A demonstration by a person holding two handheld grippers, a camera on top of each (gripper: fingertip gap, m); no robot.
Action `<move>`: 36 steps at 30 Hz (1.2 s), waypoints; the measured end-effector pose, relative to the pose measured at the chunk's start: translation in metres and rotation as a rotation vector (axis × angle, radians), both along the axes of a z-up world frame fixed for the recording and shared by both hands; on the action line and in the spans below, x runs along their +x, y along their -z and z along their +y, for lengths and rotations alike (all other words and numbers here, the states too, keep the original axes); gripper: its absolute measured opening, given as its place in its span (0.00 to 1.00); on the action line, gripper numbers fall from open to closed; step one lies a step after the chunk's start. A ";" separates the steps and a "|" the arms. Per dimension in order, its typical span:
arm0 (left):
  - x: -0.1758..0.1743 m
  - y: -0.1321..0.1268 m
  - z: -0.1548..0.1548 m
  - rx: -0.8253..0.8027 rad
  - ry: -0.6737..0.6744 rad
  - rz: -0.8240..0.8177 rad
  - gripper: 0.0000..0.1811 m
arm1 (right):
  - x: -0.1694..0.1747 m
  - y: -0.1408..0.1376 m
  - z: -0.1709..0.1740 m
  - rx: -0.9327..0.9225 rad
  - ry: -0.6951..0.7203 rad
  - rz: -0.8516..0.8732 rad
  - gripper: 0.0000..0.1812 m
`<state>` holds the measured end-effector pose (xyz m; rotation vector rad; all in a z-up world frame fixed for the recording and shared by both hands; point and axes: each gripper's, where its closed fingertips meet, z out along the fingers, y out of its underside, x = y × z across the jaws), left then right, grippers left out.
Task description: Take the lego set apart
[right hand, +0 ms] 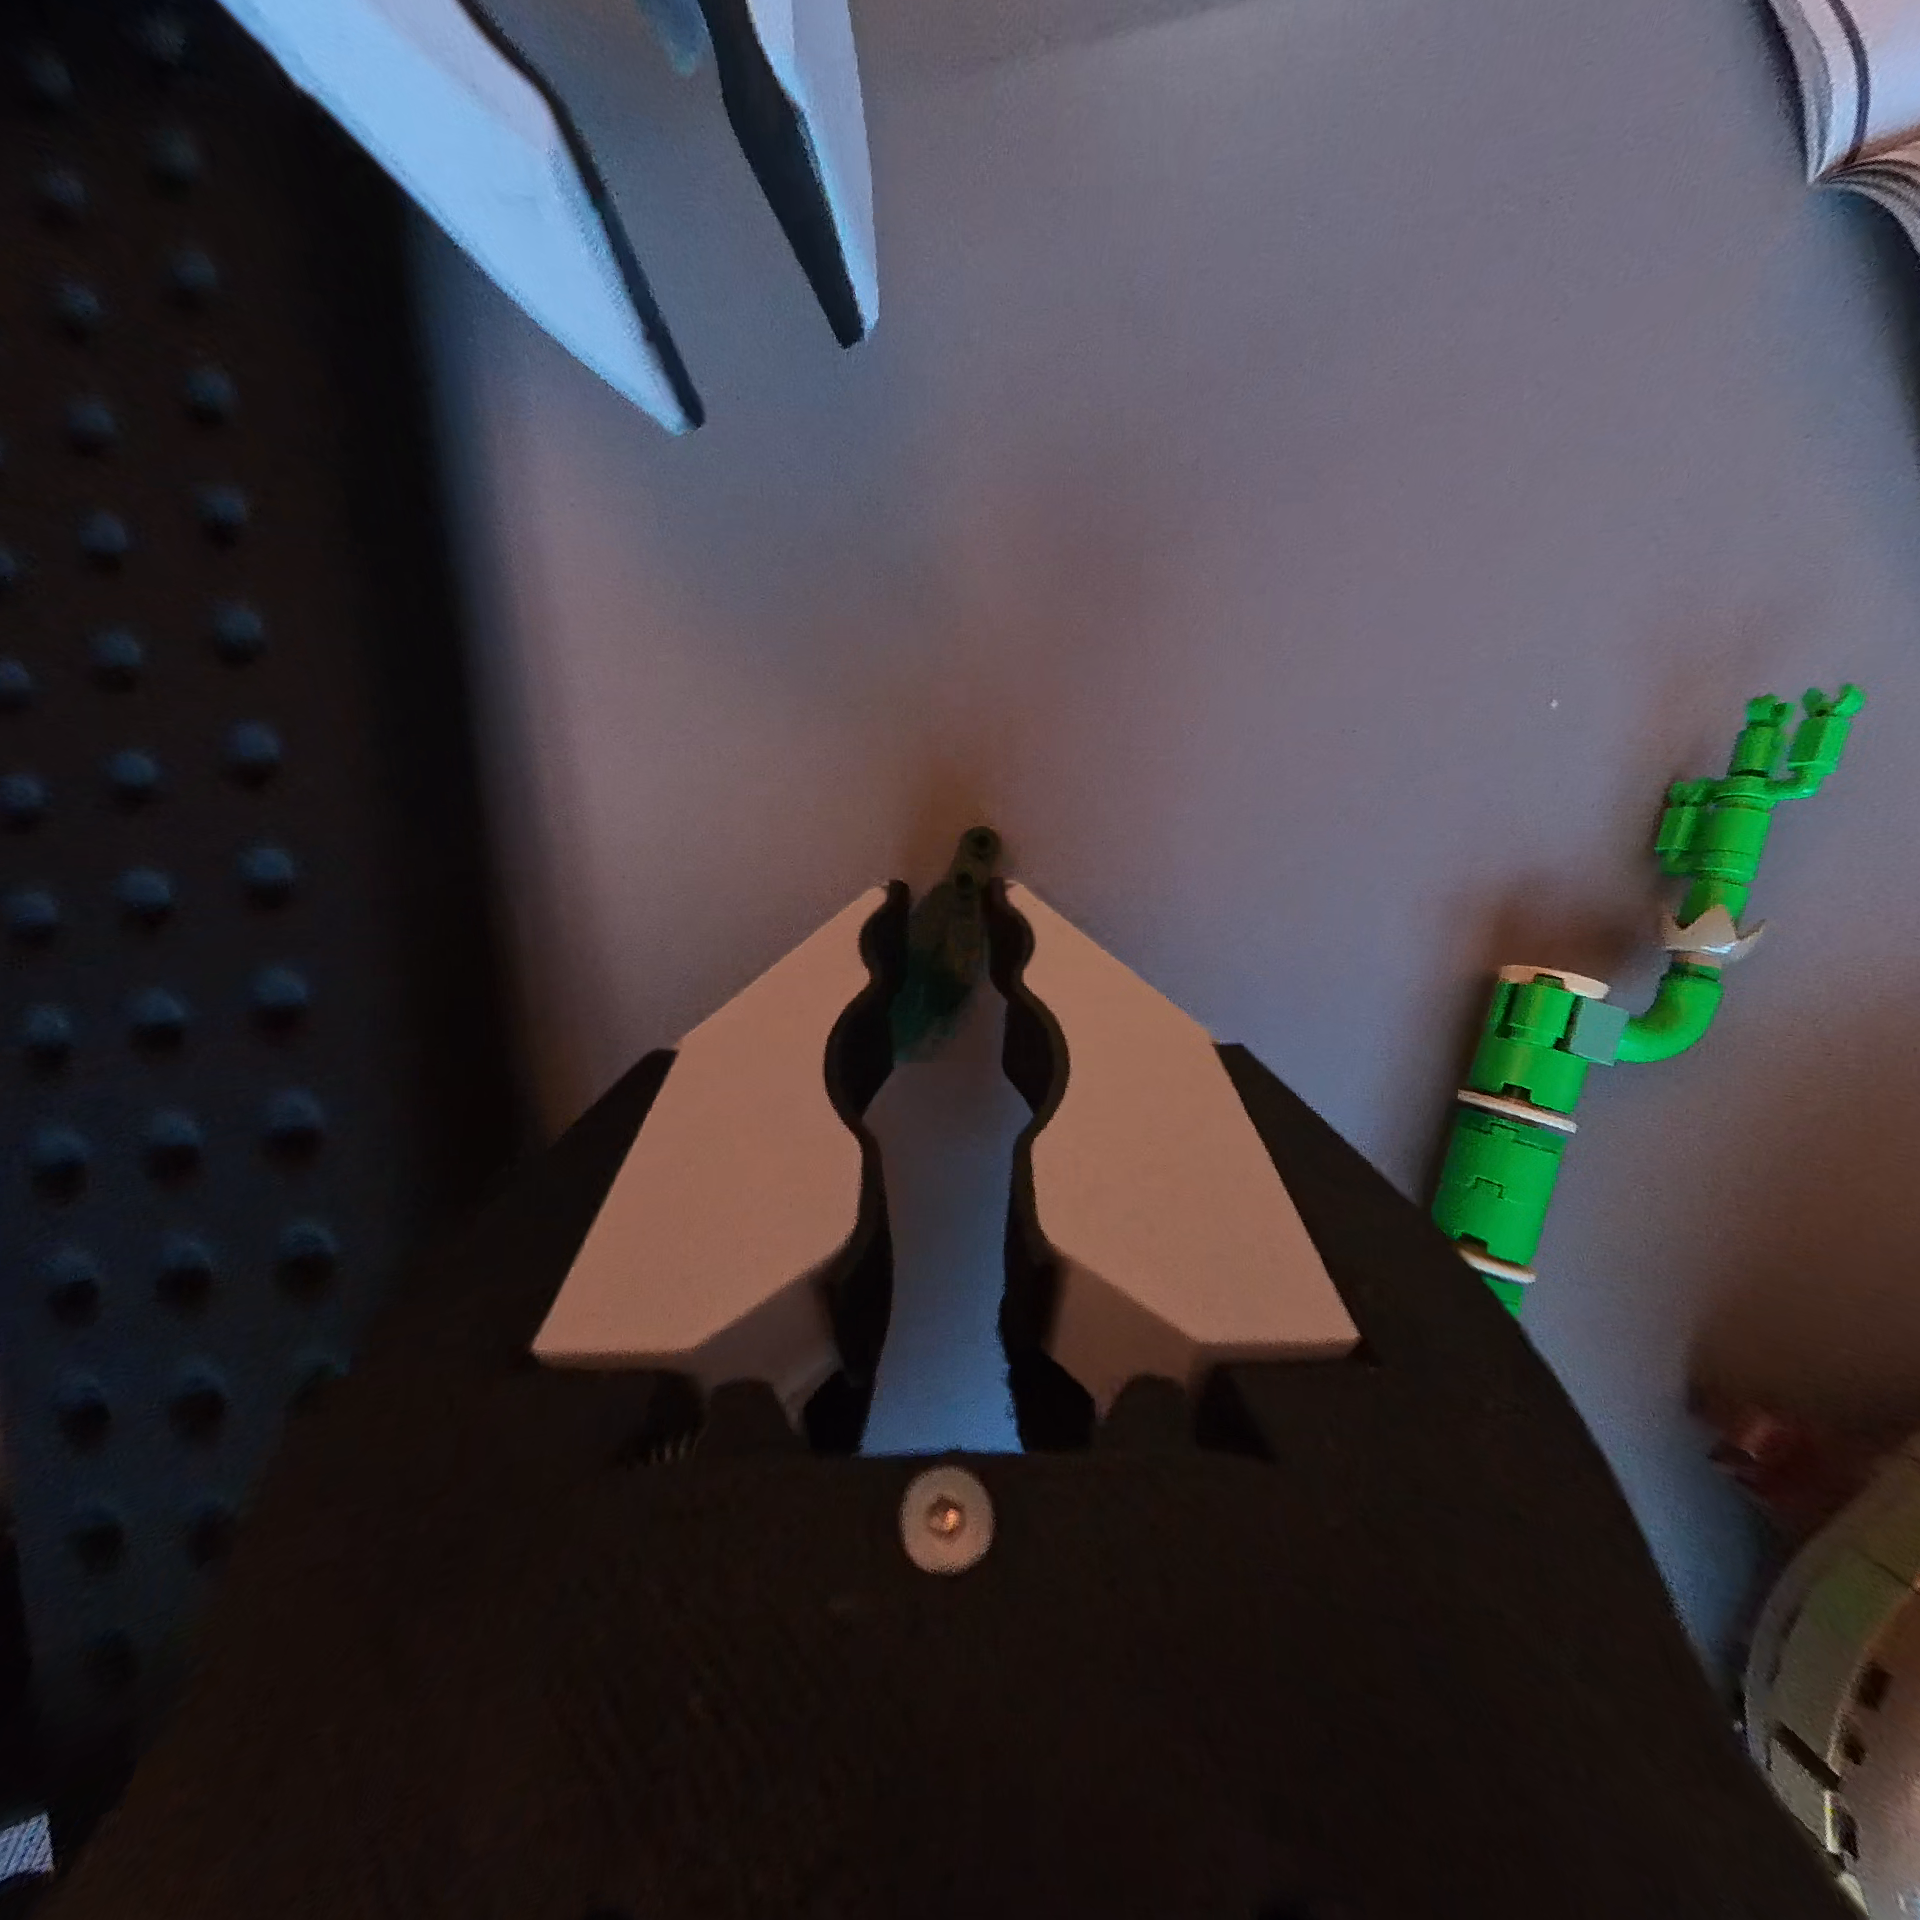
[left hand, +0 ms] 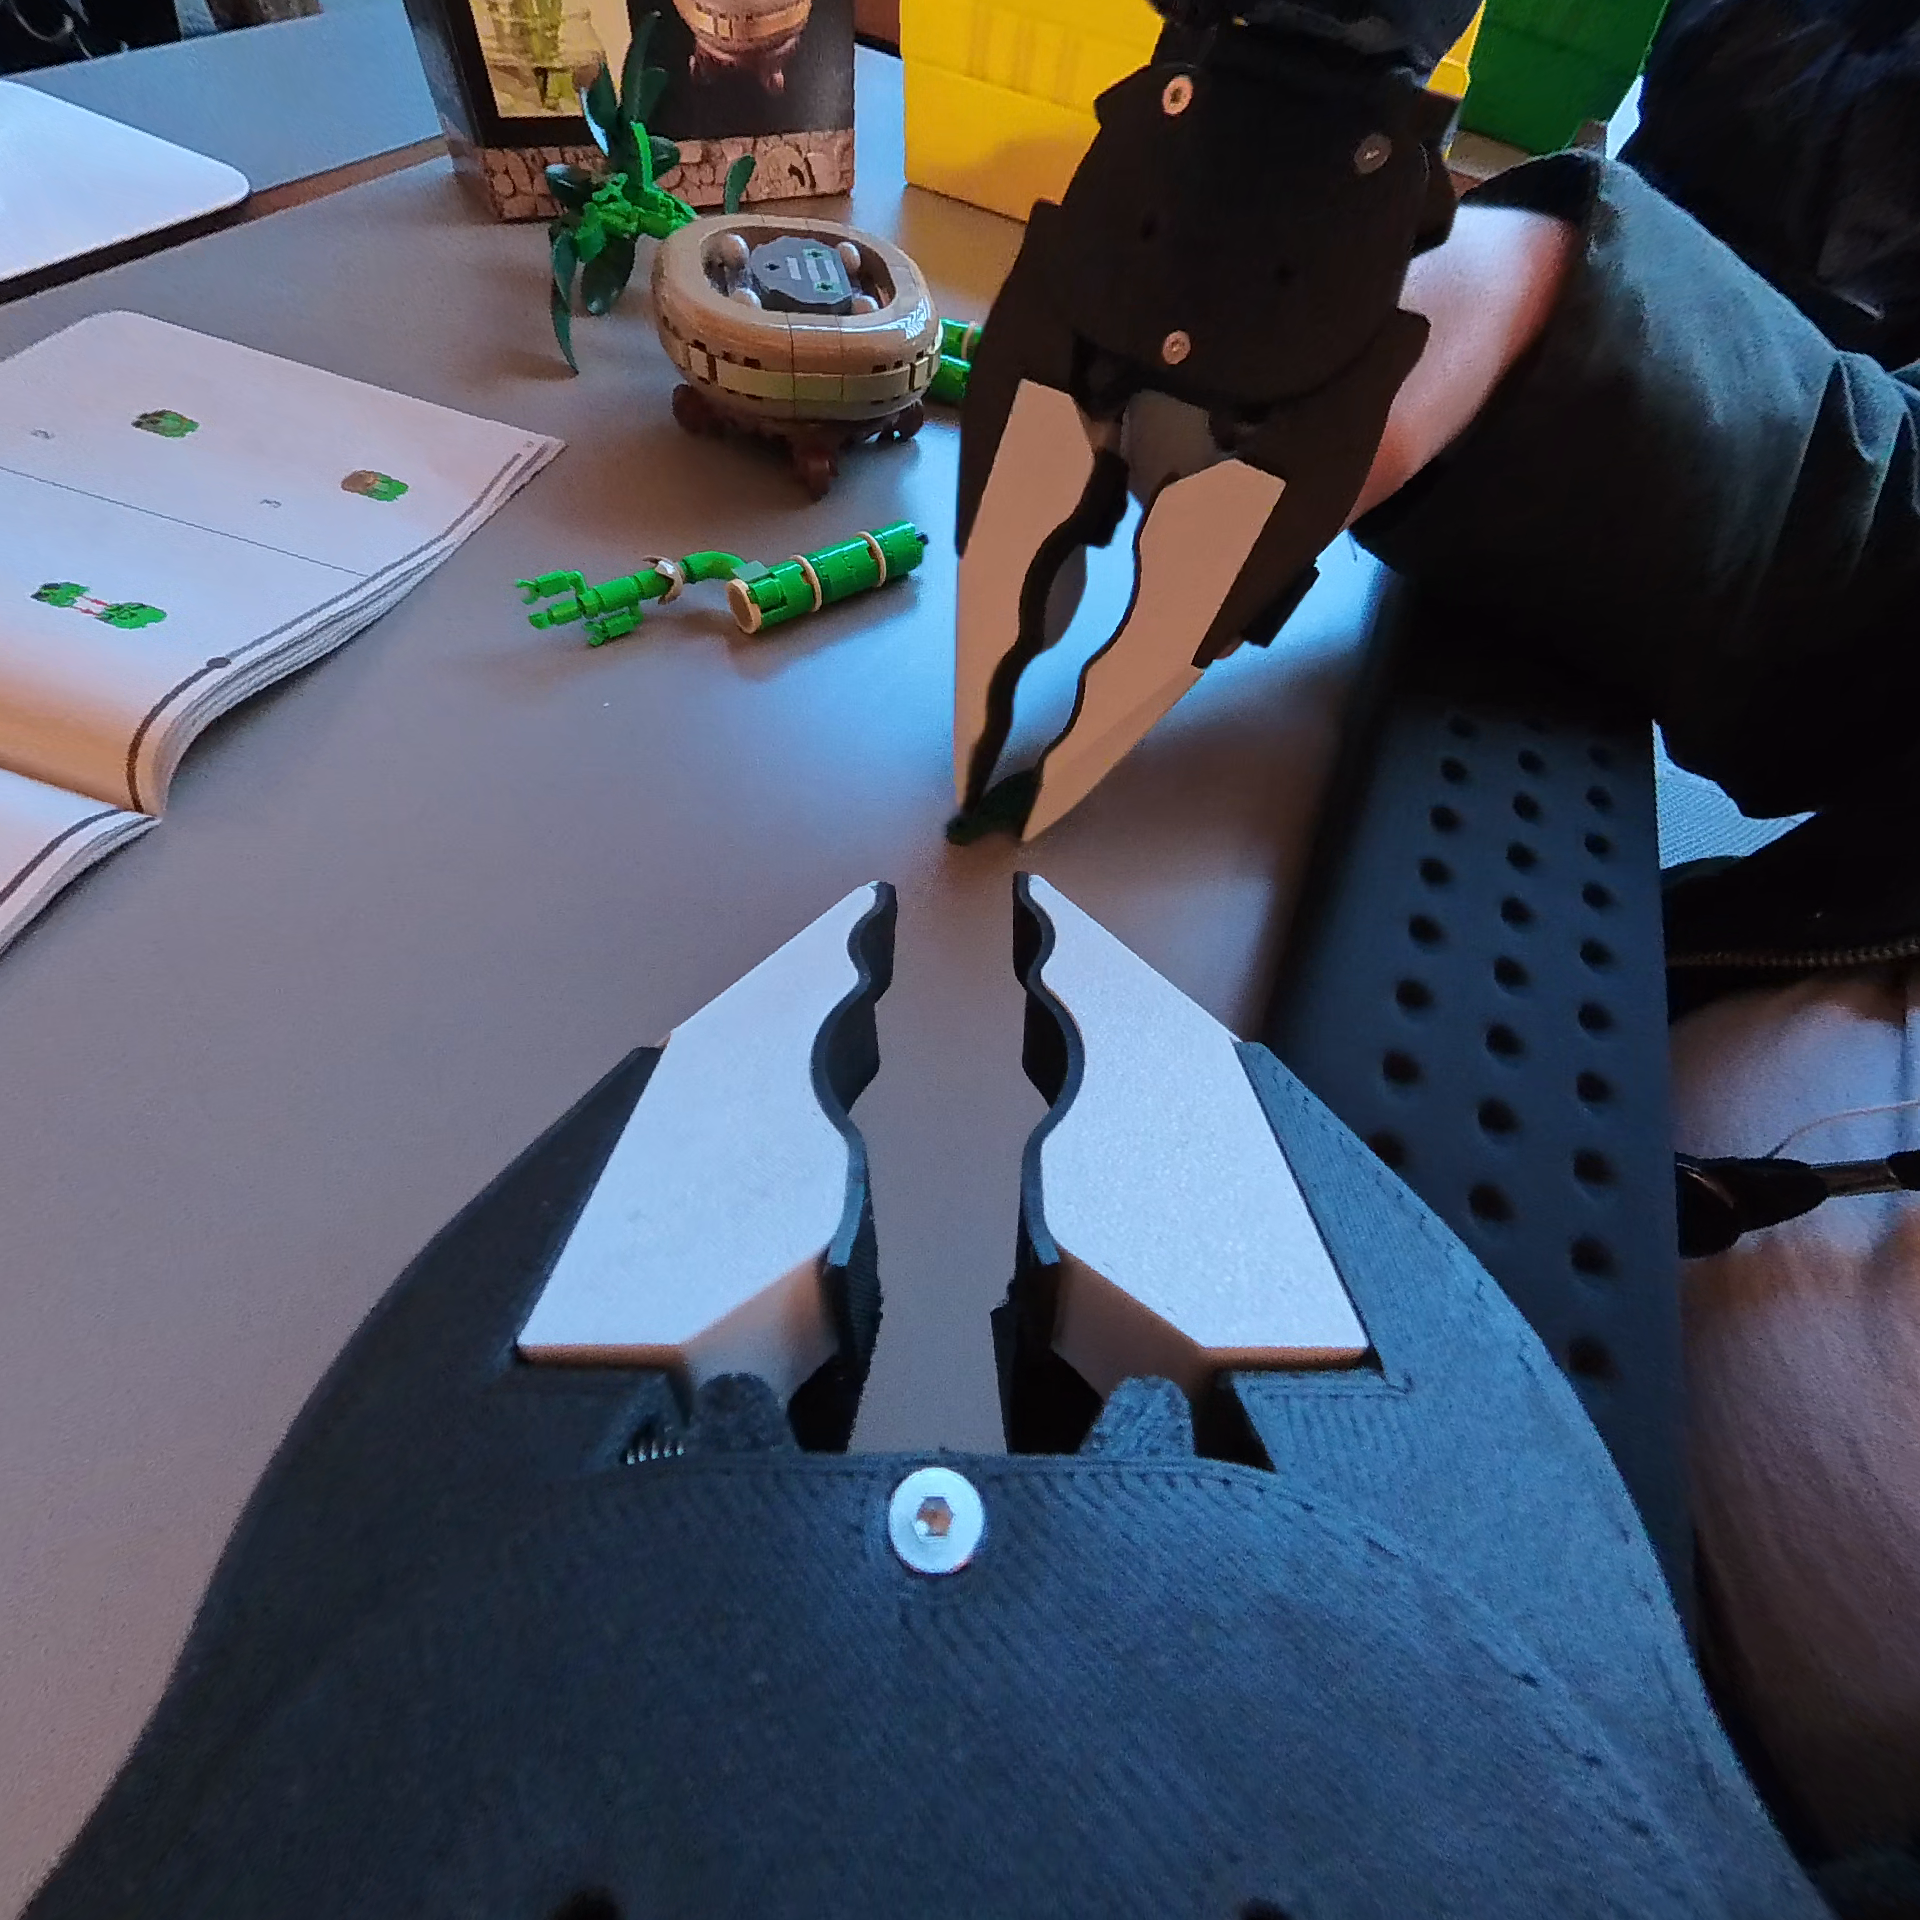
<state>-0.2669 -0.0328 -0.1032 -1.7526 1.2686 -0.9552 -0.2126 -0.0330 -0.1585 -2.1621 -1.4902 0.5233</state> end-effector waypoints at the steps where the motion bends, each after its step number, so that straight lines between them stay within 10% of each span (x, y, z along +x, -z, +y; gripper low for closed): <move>1: 0.000 0.000 0.000 -0.001 -0.002 -0.002 0.11 | 0.000 0.000 -0.001 -0.004 -0.008 0.000 0.07; 22: 0.009 -0.013 -0.009 -0.308 0.054 -0.183 0.09 | -0.051 -0.064 -0.011 0.643 -0.321 0.160 0.05; 36: -0.012 -0.053 0.002 -0.566 0.079 -0.488 0.01 | -0.047 -0.102 0.007 0.848 -0.216 0.295 0.12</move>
